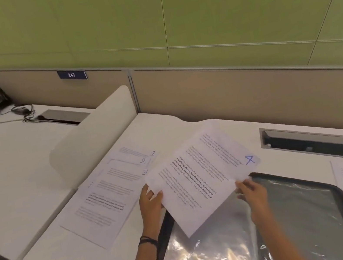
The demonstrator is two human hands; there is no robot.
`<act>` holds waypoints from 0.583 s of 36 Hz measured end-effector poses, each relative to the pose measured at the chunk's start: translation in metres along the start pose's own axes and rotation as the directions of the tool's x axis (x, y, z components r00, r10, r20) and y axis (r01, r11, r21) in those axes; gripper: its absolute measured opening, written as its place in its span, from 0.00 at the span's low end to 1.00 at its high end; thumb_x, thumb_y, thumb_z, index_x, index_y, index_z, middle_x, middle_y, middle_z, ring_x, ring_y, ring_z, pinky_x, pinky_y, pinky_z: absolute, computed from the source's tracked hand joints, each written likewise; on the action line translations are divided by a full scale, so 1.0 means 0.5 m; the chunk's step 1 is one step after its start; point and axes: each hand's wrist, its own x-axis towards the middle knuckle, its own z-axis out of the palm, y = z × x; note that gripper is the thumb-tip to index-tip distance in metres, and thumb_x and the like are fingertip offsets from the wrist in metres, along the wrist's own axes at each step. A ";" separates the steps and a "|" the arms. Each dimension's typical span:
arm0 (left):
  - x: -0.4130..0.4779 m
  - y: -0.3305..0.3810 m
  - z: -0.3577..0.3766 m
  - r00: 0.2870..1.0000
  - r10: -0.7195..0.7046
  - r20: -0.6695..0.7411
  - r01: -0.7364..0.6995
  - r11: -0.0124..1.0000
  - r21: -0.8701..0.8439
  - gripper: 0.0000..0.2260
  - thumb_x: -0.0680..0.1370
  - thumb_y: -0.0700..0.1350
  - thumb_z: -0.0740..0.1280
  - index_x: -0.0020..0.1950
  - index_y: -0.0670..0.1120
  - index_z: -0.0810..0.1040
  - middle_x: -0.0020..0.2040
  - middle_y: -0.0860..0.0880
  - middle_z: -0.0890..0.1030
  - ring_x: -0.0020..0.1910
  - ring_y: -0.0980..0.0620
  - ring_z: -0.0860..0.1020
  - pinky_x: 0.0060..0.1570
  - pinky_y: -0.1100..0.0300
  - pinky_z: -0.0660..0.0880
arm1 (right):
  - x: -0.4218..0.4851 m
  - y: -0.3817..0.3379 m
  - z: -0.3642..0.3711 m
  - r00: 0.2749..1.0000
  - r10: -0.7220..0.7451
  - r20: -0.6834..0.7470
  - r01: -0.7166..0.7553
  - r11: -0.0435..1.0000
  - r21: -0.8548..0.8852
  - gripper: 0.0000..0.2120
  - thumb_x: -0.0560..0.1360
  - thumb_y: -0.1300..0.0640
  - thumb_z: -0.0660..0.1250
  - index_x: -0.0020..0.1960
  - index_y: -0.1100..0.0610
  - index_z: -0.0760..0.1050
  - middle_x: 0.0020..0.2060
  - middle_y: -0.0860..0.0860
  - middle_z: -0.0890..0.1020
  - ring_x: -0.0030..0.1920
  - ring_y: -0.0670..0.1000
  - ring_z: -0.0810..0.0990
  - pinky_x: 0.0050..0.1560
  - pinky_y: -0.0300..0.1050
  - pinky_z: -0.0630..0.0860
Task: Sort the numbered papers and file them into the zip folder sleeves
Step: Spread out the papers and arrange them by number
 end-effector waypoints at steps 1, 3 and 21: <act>0.004 -0.001 -0.013 1.000 0.024 -0.016 -0.024 1.000 -0.006 0.19 0.77 0.34 0.65 0.65 0.48 0.70 0.54 0.47 0.80 0.50 0.53 0.79 0.40 0.62 0.80 | 0.000 0.005 0.011 1.000 -0.004 0.016 0.004 1.000 -0.024 0.02 0.75 0.65 0.67 0.43 0.63 0.76 0.33 0.57 0.77 0.33 0.52 0.76 0.28 0.33 0.76; 0.012 -0.003 -0.040 0.997 0.048 -0.066 -0.049 0.999 -0.014 0.17 0.77 0.35 0.65 0.65 0.47 0.71 0.54 0.48 0.80 0.50 0.53 0.79 0.40 0.62 0.79 | 0.002 0.016 0.034 0.996 -0.019 0.082 0.026 0.996 -0.080 0.02 0.75 0.65 0.66 0.44 0.62 0.77 0.34 0.57 0.79 0.35 0.52 0.78 0.30 0.35 0.77; 0.038 -0.030 -0.347 0.824 0.027 -0.566 -0.083 0.994 -0.074 0.13 0.78 0.34 0.63 0.62 0.40 0.74 0.54 0.43 0.78 0.52 0.47 0.75 0.49 0.58 0.77 | -0.022 0.209 0.079 0.651 -0.169 0.740 0.727 0.419 -0.544 0.17 0.74 0.40 0.51 0.63 0.32 0.58 0.72 0.41 0.57 0.74 0.43 0.52 0.74 0.47 0.52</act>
